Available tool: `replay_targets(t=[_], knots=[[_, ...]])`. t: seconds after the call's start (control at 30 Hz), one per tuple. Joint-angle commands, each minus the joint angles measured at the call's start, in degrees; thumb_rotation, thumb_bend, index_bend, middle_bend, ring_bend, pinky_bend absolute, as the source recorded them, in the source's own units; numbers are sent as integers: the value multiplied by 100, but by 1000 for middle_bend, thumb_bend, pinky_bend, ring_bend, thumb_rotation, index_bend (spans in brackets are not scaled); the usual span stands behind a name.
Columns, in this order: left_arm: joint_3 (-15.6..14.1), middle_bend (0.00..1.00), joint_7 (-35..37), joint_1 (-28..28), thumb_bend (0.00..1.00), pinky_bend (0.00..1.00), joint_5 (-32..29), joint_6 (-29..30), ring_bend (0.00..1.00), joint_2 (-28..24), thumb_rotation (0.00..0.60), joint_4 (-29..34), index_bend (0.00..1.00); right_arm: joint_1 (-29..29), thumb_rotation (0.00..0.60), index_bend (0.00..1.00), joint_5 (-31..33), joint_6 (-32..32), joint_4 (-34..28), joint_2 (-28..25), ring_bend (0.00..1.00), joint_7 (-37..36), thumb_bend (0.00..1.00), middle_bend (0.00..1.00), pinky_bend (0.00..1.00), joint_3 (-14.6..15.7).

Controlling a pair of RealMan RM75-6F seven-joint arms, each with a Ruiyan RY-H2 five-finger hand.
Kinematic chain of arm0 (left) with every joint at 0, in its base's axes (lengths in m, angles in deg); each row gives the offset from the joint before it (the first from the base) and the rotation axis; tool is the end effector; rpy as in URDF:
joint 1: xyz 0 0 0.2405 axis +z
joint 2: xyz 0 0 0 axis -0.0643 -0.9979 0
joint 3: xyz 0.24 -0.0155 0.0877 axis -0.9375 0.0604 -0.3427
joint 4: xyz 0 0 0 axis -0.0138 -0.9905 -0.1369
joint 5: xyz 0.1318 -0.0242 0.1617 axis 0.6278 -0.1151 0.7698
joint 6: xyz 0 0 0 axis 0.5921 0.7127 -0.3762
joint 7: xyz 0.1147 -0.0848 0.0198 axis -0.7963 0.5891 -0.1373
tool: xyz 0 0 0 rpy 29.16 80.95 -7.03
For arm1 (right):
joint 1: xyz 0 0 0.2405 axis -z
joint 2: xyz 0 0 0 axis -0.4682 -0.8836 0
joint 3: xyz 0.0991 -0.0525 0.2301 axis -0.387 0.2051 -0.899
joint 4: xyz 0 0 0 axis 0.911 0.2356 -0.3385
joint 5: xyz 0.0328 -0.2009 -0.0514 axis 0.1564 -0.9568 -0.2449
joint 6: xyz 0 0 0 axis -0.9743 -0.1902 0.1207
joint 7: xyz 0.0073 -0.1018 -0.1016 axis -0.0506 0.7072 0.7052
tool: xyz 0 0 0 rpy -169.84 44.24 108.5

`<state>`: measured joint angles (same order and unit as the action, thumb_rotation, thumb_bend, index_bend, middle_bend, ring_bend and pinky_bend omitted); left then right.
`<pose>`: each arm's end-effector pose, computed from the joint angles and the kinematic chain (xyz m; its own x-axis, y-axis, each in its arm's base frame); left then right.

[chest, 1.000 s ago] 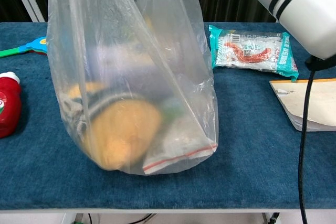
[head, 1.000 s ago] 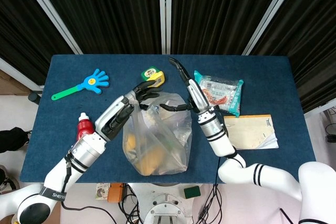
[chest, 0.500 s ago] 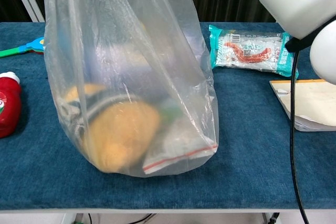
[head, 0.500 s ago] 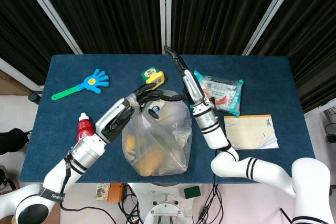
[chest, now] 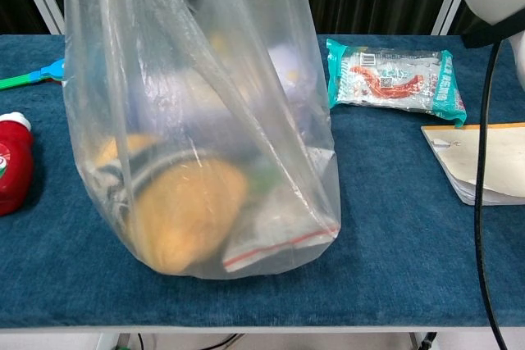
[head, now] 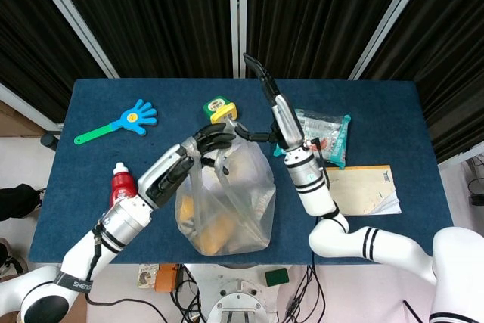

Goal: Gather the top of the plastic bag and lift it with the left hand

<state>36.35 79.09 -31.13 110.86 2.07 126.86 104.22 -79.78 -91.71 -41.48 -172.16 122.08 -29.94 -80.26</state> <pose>-0.0160 0.2589 0.1360 -0.7073 0.6418 0.2964 0.4630 0.1037 0.8803 0.0093 -0.3773 0.0586 -0.5651 -0.2378 0.7900 -0.5683 -0.5819 -0.5817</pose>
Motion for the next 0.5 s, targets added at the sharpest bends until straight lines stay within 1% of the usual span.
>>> replay_targets(t=[0.03,0.17,0.27,0.37,0.5], knots=[[-2,126,-27,-4,78,362,-39,31,110,7,178,0,66,73,600,0,-110,-116,-145,-100,0,-22,252,0,0,34],[57,126,-20,-16,78,359,-149,120,110,29,172,0,66,190,600,0,-274,-313,-279,-196,0,-29,213,0,0,127],[109,126,24,8,78,355,-1,170,110,46,162,0,66,262,600,0,-381,-483,-330,-228,0,-64,193,0,0,164],[120,126,78,58,78,351,131,232,109,59,158,0,69,321,600,0,-458,-587,-361,-264,0,-111,190,0,0,214],[136,126,111,106,78,348,156,319,104,44,158,0,77,390,600,0,-520,-696,-385,-309,0,-214,189,0,0,251]])
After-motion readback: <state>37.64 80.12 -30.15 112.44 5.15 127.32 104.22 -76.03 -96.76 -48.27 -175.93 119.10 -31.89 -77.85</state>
